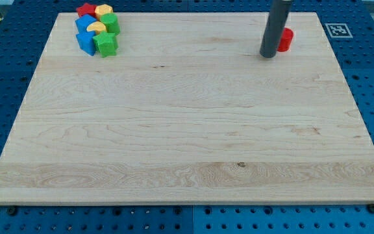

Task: Move the red circle to the top left of the board

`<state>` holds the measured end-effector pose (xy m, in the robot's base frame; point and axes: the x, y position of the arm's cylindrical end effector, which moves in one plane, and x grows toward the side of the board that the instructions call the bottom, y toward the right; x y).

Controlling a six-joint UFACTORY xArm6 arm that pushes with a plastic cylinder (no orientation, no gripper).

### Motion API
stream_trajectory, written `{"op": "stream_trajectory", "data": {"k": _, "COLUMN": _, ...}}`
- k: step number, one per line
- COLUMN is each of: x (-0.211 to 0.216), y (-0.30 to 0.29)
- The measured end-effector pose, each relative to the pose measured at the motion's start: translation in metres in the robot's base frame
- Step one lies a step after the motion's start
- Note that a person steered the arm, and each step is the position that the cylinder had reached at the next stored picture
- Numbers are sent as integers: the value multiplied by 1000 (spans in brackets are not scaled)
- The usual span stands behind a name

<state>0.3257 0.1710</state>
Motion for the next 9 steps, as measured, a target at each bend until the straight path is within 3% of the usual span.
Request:
{"op": "stream_trajectory", "data": {"k": 2, "x": -39, "y": 73}}
{"op": "stream_trajectory", "data": {"k": 4, "x": -39, "y": 75}}
{"op": "stream_trajectory", "data": {"k": 6, "x": -4, "y": 31}}
{"op": "stream_trajectory", "data": {"k": 7, "x": -37, "y": 30}}
{"op": "stream_trajectory", "data": {"k": 9, "x": -47, "y": 33}}
